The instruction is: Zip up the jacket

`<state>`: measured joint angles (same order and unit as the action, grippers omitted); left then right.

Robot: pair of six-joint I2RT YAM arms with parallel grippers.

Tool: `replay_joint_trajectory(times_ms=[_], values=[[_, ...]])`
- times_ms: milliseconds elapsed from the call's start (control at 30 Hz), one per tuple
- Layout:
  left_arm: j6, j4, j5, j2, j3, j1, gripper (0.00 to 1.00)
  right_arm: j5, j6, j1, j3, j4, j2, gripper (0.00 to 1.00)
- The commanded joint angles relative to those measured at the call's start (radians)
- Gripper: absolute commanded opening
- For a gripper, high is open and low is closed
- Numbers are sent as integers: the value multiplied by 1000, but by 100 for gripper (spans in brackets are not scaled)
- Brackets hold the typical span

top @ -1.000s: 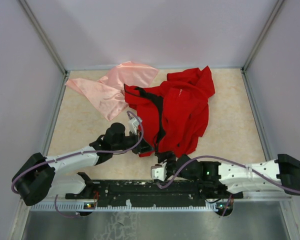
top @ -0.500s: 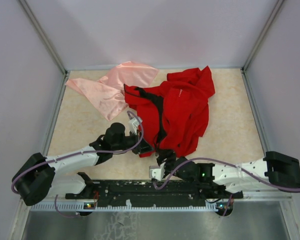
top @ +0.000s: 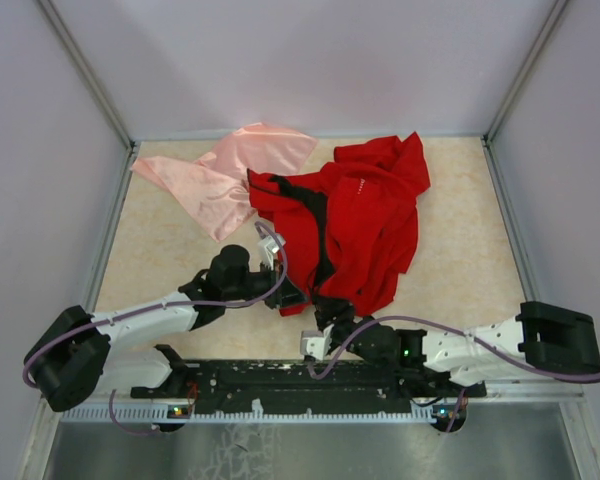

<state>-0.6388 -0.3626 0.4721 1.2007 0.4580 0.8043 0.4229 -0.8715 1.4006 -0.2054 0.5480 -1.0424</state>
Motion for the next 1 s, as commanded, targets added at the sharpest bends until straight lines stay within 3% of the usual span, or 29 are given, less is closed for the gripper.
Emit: replay_joint_trajectory(times_ms=[0,633,967], values=[[-7,-30,40,-3,18,-1,0,31,-14,9,5,133,-13,41],[14,13,4,8,15,-1,0,42,50,9,-13,35,118,0],[19,28,4,2,13,-2,0,37,64,9,-16,55,106,0]])
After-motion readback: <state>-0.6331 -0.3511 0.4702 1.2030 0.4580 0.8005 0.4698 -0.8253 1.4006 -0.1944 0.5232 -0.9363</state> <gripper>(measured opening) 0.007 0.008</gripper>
